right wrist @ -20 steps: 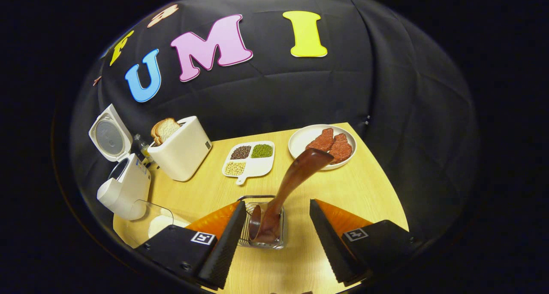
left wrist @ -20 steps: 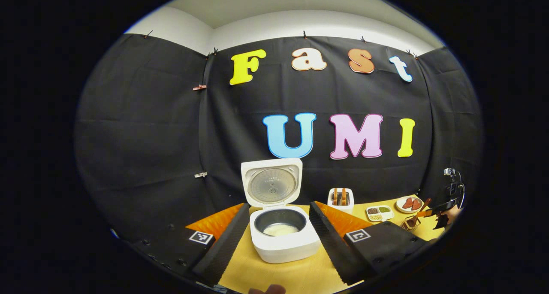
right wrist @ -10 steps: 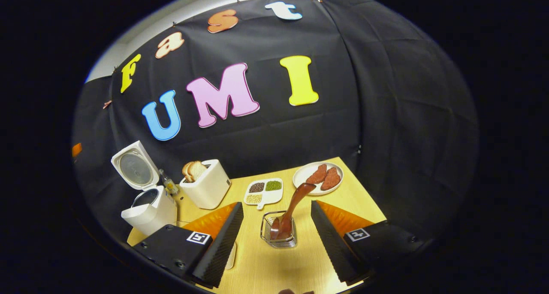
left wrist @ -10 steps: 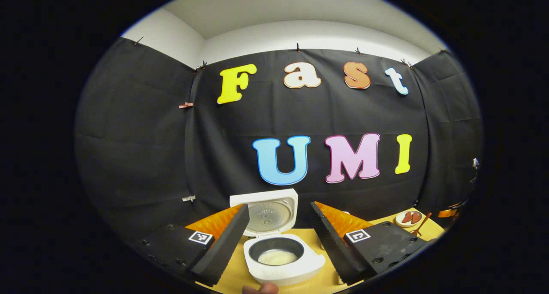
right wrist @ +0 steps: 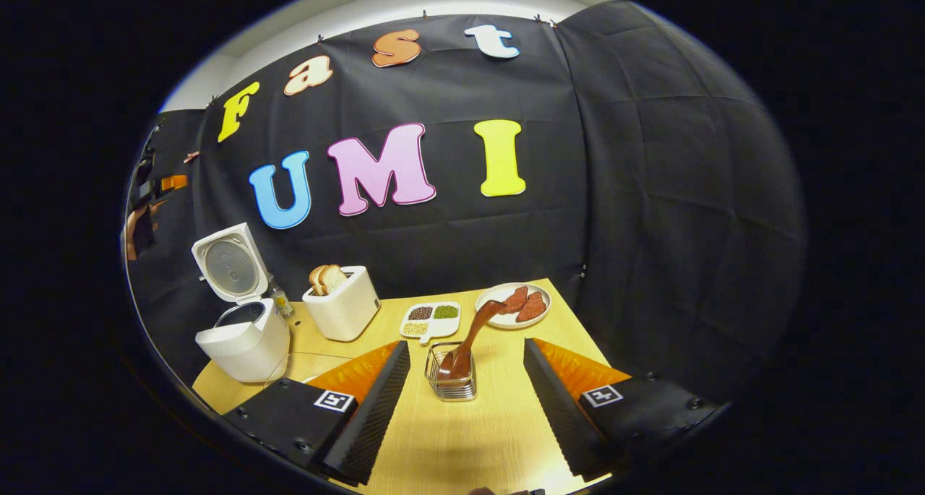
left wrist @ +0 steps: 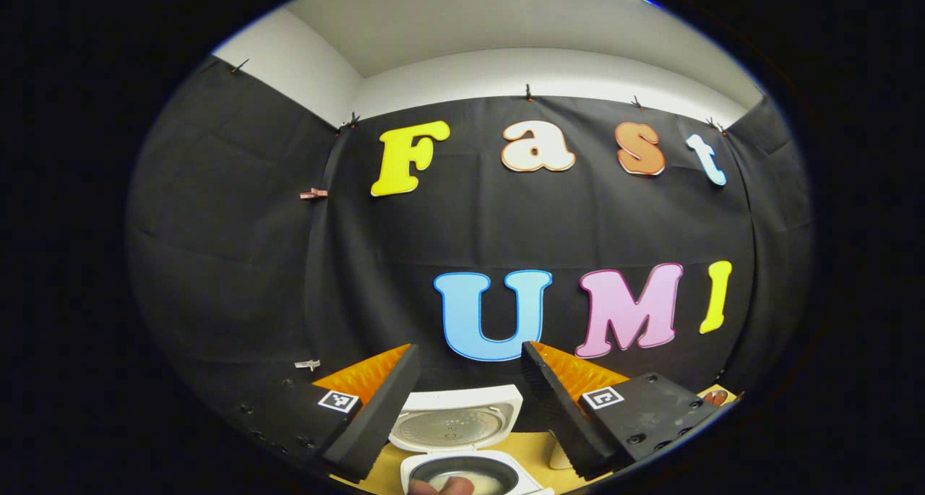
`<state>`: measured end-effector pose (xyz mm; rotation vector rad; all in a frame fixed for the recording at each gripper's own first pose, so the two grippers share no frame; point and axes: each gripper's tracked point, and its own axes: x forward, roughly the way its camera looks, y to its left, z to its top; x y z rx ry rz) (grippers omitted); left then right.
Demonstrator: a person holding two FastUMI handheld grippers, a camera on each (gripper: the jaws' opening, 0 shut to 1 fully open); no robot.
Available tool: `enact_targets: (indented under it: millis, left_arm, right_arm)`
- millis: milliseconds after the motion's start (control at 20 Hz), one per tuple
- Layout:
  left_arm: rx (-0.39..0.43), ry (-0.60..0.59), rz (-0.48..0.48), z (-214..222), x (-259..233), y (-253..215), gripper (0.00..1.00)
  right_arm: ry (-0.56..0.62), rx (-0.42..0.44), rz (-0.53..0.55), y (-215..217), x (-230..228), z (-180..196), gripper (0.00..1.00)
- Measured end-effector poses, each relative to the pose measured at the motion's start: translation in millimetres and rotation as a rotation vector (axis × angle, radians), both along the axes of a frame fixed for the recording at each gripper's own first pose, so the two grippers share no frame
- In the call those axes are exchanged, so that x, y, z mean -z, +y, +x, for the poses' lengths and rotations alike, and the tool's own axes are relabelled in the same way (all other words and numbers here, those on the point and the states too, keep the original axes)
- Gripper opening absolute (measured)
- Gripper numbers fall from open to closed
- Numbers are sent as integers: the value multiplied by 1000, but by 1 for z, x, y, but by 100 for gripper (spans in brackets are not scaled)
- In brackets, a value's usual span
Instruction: Close the left gripper, press the button to open the rice cooker; take a wooden spoon from the chopstick holder with the right hand, scoop a spoonful of rice and pour it into the rice cooker, then put the wooden spoon back into the chopstick holder.
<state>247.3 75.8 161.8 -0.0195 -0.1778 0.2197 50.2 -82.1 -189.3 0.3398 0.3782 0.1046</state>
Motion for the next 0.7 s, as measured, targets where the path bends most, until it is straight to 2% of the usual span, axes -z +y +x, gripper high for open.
enact_targets:
  millis: [300, 350, 400, 550, 700]
  left_arm:
    - [-29, 46, 20, 82, 33, 43, 96]
    - [-36, 66, 7, 92, 44, 52, 100]
    - [-41, 88, -16, 103, 56, 58, 96]
    - [-47, 139, -61, 131, 87, 73, 96]
    - [-50, 190, -62, 151, 110, 79, 96]
  right_arm:
    - [31, 22, -67, -6, -5, -20, 98]
    - [29, 30, -71, -5, -9, -23, 98]
    - [24, 41, -79, -5, -12, -25, 98]
    - [52, 52, -94, 2, -10, -46, 99]
    - [67, 62, -117, 8, -10, -61, 98]
